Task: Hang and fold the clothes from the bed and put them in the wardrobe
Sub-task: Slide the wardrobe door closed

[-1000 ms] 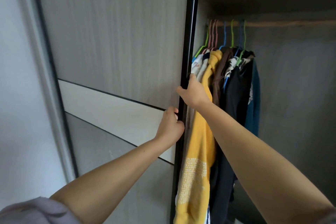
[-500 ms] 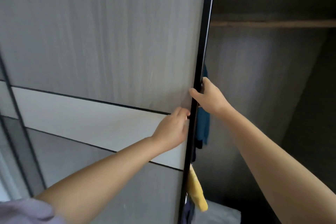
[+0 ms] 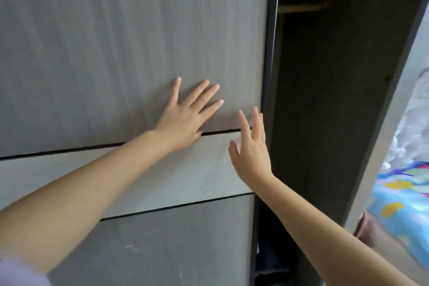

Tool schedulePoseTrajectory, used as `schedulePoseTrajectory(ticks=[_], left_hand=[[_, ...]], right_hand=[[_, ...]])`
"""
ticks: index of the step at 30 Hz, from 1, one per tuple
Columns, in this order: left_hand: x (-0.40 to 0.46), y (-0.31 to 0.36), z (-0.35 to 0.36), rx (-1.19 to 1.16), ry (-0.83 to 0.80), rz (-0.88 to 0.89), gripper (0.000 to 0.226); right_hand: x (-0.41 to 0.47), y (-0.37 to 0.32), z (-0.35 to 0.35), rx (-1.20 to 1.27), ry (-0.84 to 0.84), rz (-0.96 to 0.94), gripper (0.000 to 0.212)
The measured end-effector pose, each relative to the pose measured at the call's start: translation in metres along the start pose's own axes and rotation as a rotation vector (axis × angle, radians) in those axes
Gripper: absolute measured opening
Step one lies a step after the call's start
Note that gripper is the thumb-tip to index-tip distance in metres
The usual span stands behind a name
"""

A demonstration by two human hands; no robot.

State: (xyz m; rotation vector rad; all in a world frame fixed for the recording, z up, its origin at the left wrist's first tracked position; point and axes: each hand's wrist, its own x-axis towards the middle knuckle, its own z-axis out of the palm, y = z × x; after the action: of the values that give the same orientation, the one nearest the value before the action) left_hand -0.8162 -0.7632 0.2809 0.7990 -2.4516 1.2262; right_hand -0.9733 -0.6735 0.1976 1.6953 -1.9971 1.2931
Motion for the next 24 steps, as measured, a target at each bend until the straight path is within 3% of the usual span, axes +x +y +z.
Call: schedulePoseTrajectory(ticks=[5,10,16,24], left_hand=[[0.015,0.001,0.003,0.125,-0.003,-0.023,0.118],[0.057,0.017,-0.001,0.044,-0.021,0.101,0.118],[0.098,0.052,-0.012,0.038,0.017,0.143,0.115],[0.14,0.091,-0.023,0.024,0.016,0.156,0.115]], right_hand=[[-0.022,-0.001,0.027,0.297,-0.098,0.396,0.083],[-0.02,0.006,0.032,0.464,-0.085,0.692,0.09],[-0.006,0.031,0.028,0.53,0.029,0.805,0.099],[0.001,0.083,0.011,0.509,0.086,0.813,0.1]])
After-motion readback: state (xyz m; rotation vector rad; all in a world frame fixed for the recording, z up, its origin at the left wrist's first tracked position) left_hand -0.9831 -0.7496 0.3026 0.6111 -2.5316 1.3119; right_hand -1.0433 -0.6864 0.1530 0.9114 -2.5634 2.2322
